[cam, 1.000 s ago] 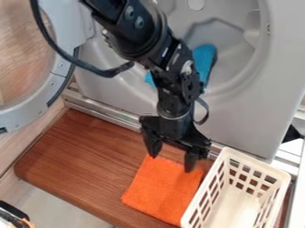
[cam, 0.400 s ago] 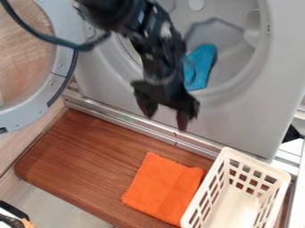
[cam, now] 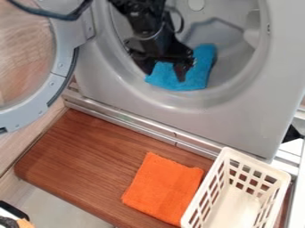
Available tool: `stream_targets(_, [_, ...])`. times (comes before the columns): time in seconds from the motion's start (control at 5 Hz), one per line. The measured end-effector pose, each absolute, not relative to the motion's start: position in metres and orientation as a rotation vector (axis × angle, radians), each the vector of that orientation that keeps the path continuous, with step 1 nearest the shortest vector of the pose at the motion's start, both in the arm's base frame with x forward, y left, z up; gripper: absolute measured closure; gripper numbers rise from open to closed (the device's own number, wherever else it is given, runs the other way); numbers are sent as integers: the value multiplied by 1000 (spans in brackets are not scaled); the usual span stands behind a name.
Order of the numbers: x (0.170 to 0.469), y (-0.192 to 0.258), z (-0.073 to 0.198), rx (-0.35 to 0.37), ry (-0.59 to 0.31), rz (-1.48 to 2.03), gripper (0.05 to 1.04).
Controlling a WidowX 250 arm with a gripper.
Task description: Put the blue cloth in the basket
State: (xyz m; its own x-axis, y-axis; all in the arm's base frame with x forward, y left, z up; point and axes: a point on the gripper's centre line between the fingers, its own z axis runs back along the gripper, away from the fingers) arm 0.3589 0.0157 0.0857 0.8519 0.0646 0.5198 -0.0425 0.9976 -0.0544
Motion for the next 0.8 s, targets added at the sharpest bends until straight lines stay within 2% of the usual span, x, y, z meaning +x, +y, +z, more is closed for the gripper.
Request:
stream_targets(0.4, [391,23,76,-14,-558,91,84])
stream_targets(0.8, [400,16,44,2,-494,93,98])
